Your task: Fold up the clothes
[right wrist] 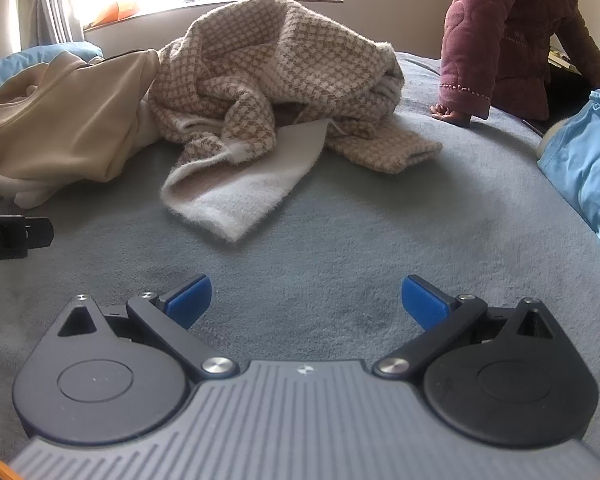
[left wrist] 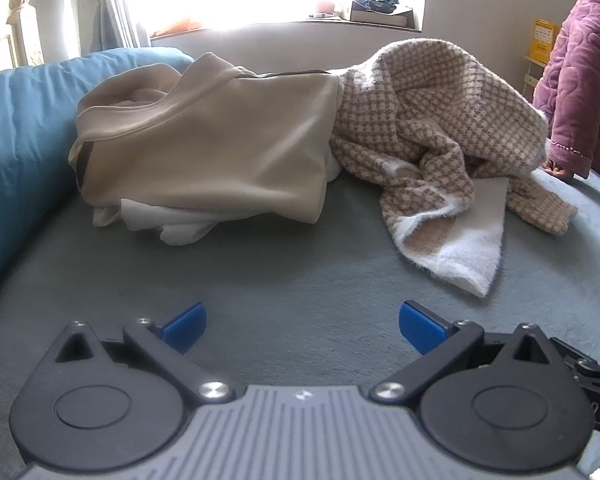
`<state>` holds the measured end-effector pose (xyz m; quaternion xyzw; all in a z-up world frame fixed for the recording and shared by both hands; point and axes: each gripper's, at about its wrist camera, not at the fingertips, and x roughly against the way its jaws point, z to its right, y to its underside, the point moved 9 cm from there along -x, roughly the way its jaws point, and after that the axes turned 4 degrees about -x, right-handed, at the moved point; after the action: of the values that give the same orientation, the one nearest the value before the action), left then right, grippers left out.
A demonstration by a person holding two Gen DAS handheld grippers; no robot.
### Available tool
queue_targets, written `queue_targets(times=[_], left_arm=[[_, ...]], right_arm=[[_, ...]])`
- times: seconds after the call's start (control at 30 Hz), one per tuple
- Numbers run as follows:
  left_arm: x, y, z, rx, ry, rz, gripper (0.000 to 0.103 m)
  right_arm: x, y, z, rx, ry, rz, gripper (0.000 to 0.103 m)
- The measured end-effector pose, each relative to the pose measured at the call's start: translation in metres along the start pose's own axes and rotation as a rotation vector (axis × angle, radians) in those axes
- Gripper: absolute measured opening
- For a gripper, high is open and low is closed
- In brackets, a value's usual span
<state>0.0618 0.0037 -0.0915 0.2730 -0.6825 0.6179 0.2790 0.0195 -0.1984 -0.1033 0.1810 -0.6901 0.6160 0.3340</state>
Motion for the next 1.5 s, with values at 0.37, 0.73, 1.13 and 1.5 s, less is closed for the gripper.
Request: queue_targets(times=[0.37,0.73,1.13,1.5], left_arm=[[-0.004,0.002,0.004,0.042,0.054,0.01,0.103],[-0.023,-0.018,0.032,-0.093,0.145,0.134,0.103],[-0.092,-0.049,0.086,-0.351,0.231,0.204,0.092],[-0.156,-0.057,0.116,-0.483,0.23,0.173,0.068]], right_arm=[[0.0,0.002,0.002,0.001,0.0,0.004,0.102],[0.0,-0.037,0.015,0.068,-0.057,0.172,0.102],[-0.075,-0.162,0.017,0.208,-0.122,0.226,0.101],[-0.173,-0.269,-0.011,0.285,-0.183,0.237,0.081]])
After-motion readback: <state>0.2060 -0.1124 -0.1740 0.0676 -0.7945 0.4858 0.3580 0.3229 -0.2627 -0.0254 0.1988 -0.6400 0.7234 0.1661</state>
